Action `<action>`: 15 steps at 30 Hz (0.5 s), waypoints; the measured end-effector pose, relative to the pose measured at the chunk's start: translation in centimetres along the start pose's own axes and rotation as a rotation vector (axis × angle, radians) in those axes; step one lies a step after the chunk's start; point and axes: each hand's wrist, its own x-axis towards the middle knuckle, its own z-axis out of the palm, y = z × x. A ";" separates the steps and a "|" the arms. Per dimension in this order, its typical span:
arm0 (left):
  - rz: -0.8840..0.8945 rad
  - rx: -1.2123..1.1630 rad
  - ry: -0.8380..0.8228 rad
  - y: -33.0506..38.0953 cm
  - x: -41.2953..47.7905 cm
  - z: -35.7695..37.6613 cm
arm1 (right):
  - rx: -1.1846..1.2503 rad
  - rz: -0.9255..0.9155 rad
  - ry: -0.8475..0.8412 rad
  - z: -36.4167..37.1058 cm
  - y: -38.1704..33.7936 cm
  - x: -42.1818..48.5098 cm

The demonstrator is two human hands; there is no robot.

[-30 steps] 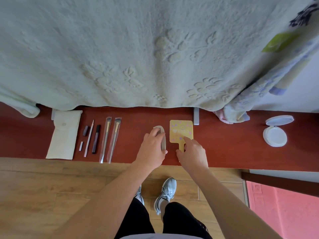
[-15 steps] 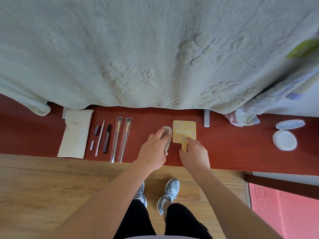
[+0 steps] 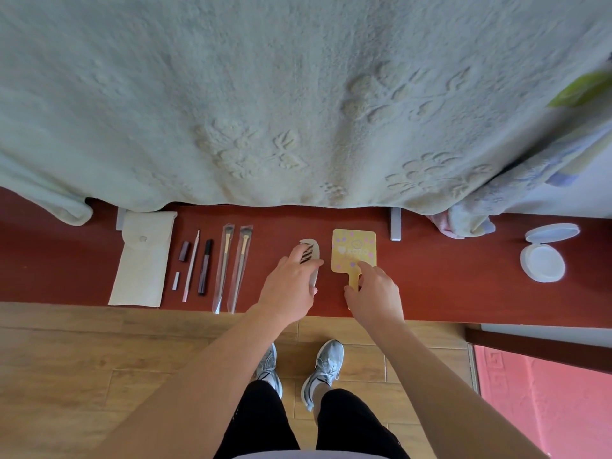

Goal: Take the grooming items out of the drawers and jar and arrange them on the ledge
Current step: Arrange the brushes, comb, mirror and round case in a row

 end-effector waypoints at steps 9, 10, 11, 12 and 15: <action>-0.041 0.060 0.011 -2.2 -0.6 -1.3 | 0.009 -0.024 -0.009 1.0 -1.4 -0.4; -0.042 0.066 0.010 -2.4 -0.7 -1.5 | 0.008 -0.029 -0.009 1.2 -1.6 -0.5; -0.044 0.072 0.010 -2.7 -0.8 -1.6 | 0.006 -0.032 -0.010 1.4 -1.9 -0.6; -0.045 0.079 0.011 -2.9 -0.9 -1.8 | 0.006 -0.034 -0.012 1.5 -2.2 -0.6; -0.043 0.098 0.011 -3.6 -1.1 -2.2 | 0.013 -0.032 -0.015 2.0 -3.0 -0.8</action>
